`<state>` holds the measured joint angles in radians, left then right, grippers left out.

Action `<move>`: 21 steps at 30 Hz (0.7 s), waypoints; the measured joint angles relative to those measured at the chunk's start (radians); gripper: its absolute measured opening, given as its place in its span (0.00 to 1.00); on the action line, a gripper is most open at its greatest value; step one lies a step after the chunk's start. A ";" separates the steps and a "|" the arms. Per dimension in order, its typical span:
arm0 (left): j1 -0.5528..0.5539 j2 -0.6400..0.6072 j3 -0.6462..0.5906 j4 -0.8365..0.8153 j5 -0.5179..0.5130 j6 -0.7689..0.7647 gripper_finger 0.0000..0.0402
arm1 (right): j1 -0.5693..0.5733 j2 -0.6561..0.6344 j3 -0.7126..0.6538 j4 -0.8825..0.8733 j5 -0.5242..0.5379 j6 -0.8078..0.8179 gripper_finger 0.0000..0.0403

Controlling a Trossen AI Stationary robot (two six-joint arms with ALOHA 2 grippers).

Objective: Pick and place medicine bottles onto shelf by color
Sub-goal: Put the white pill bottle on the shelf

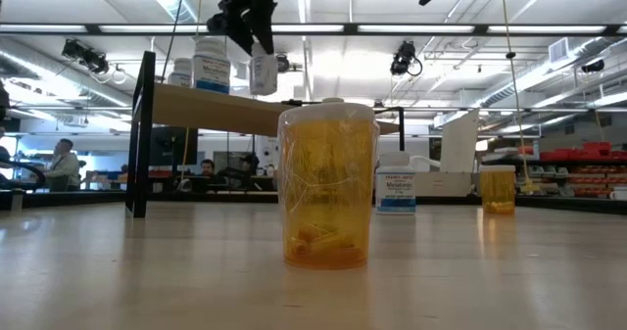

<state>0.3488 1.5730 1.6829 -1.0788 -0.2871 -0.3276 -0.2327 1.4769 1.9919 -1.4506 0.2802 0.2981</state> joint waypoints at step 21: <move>0.043 -0.003 -0.090 -0.038 0.012 0.016 0.53 | 0.000 0.000 0.000 0.003 0.004 0.035 0.70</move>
<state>0.3915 1.5697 1.5933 -1.1170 -0.2749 -0.3119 -0.2329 1.4769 1.9919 -1.4479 0.2844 0.3336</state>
